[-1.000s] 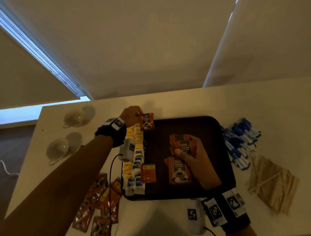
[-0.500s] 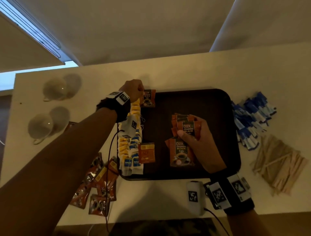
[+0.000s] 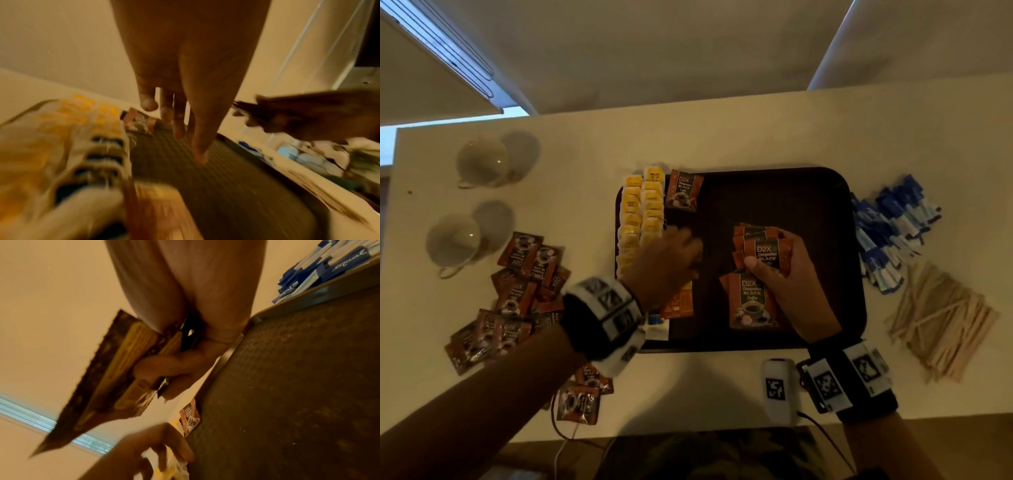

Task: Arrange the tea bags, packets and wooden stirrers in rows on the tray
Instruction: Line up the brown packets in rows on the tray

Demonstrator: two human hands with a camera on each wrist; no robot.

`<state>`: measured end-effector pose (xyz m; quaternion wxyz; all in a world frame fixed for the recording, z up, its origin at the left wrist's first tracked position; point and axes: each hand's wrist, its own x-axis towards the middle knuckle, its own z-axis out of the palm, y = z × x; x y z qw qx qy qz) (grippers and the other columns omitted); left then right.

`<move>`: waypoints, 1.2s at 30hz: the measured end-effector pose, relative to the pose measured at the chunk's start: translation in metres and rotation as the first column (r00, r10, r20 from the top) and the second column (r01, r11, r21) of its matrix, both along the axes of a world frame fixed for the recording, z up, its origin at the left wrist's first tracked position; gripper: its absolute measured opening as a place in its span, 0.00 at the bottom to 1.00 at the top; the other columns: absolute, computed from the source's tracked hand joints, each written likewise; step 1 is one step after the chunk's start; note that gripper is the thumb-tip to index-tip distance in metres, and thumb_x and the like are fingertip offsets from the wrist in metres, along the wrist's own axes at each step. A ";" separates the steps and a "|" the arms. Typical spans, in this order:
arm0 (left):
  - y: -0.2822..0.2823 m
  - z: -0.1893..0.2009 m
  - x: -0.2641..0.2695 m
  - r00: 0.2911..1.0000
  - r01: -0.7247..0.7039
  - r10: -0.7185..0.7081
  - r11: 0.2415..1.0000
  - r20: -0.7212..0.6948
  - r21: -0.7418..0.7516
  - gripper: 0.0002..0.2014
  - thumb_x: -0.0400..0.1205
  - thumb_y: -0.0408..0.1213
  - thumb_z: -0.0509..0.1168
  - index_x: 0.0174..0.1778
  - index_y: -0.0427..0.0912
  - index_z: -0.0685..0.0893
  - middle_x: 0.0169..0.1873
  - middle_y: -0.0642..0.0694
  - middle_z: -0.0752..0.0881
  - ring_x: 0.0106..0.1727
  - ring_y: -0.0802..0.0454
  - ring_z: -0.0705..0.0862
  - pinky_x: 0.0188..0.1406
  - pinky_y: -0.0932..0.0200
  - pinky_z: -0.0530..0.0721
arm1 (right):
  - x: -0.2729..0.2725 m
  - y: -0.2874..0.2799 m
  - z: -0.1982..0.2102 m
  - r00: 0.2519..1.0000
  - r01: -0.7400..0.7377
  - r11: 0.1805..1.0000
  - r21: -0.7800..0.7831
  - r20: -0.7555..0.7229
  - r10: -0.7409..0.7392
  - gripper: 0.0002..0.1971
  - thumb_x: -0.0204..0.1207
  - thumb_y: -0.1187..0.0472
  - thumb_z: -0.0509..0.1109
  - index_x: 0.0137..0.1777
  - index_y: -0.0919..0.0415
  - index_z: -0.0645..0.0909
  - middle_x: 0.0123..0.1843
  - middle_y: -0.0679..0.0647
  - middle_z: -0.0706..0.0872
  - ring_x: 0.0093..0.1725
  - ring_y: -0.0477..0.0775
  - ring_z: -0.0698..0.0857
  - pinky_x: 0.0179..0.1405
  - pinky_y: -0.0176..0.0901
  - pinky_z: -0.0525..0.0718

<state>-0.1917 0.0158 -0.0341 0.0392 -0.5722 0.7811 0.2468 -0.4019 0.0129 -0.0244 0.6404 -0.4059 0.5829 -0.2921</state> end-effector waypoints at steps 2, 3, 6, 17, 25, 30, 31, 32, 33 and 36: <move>0.027 -0.010 -0.007 0.981 0.108 -0.121 0.990 0.149 0.092 0.26 0.77 0.48 0.67 0.69 0.46 0.70 0.65 0.46 0.72 0.65 0.48 0.70 0.57 0.56 0.70 | 0.002 0.001 0.000 1.000 -0.027 1.000 -0.003 -0.011 0.027 0.27 0.72 0.61 0.74 0.68 0.52 0.67 0.56 0.49 0.84 0.52 0.45 0.88 0.44 0.39 0.88; 0.035 -0.016 -0.009 0.967 0.122 -0.147 0.984 0.209 0.130 0.30 0.76 0.49 0.68 0.72 0.47 0.67 0.68 0.46 0.69 0.67 0.47 0.69 0.61 0.53 0.70 | 0.002 0.001 -0.001 0.999 -0.036 0.999 -0.005 -0.017 0.036 0.27 0.72 0.60 0.74 0.68 0.53 0.67 0.55 0.49 0.84 0.52 0.45 0.88 0.44 0.38 0.88; 0.046 -0.026 -0.009 0.929 0.135 -0.181 0.978 0.323 0.160 0.37 0.74 0.50 0.71 0.76 0.47 0.61 0.73 0.46 0.65 0.70 0.44 0.68 0.66 0.48 0.70 | 0.005 0.004 -0.003 0.999 -0.048 0.999 -0.006 -0.009 0.048 0.27 0.72 0.61 0.74 0.67 0.52 0.67 0.56 0.49 0.84 0.52 0.44 0.88 0.44 0.38 0.88; 0.019 -0.015 0.004 0.889 -0.296 0.341 0.937 -0.306 0.187 0.12 0.81 0.32 0.64 0.59 0.39 0.76 0.54 0.45 0.83 0.51 0.55 0.81 0.46 0.71 0.75 | 0.010 0.011 -0.001 0.999 -0.018 1.000 0.012 0.050 0.018 0.25 0.72 0.64 0.74 0.67 0.55 0.67 0.57 0.52 0.84 0.53 0.48 0.88 0.46 0.41 0.89; -0.015 0.003 0.023 0.563 -0.353 0.592 0.803 -0.576 0.481 0.07 0.79 0.30 0.68 0.51 0.37 0.80 0.39 0.46 0.86 0.37 0.50 0.87 0.33 0.63 0.87 | 0.015 0.010 -0.002 0.996 -0.086 0.994 0.068 0.021 0.085 0.12 0.73 0.61 0.74 0.54 0.55 0.78 0.52 0.55 0.88 0.49 0.50 0.89 0.45 0.40 0.89; -0.044 -0.009 0.032 0.831 -0.341 0.425 0.899 -0.359 0.276 0.12 0.85 0.31 0.57 0.60 0.31 0.79 0.47 0.41 0.79 0.47 0.45 0.79 0.42 0.60 0.74 | 0.019 0.006 -0.005 0.997 -0.078 0.994 0.070 0.031 0.076 0.12 0.73 0.61 0.73 0.54 0.52 0.77 0.53 0.54 0.88 0.51 0.50 0.89 0.49 0.45 0.88; -0.050 -0.011 0.034 0.861 -0.340 0.397 0.914 -0.316 0.222 0.12 0.84 0.31 0.59 0.62 0.32 0.79 0.49 0.42 0.78 0.50 0.47 0.78 0.44 0.63 0.70 | 0.019 0.005 -0.005 0.996 -0.079 0.994 0.078 0.033 0.077 0.12 0.73 0.61 0.73 0.54 0.51 0.77 0.54 0.54 0.88 0.51 0.50 0.89 0.50 0.46 0.88; -0.057 -0.013 0.037 0.873 -0.345 0.385 0.921 -0.300 0.180 0.12 0.83 0.31 0.62 0.61 0.32 0.80 0.50 0.42 0.80 0.51 0.48 0.78 0.45 0.65 0.69 | 0.019 0.005 -0.006 0.996 -0.081 0.993 0.081 0.034 0.079 0.12 0.73 0.61 0.73 0.55 0.52 0.77 0.54 0.53 0.88 0.51 0.50 0.89 0.50 0.45 0.88; -0.064 -0.016 0.039 0.871 -0.357 0.390 0.920 -0.298 0.161 0.12 0.80 0.30 0.66 0.59 0.33 0.81 0.51 0.42 0.82 0.52 0.47 0.80 0.46 0.64 0.71 | 0.019 0.005 -0.007 0.996 -0.083 0.993 0.080 0.035 0.081 0.12 0.74 0.62 0.73 0.55 0.52 0.77 0.53 0.53 0.88 0.51 0.49 0.89 0.49 0.43 0.88; -0.083 -0.019 0.044 0.871 -0.372 0.401 0.916 -0.285 0.152 0.17 0.73 0.29 0.73 0.56 0.38 0.79 0.44 0.44 0.85 0.50 0.44 0.85 0.46 0.54 0.81 | 0.017 0.004 -0.010 0.997 -0.074 0.994 0.078 0.030 0.072 0.11 0.74 0.62 0.73 0.54 0.52 0.77 0.51 0.51 0.88 0.48 0.46 0.89 0.43 0.36 0.88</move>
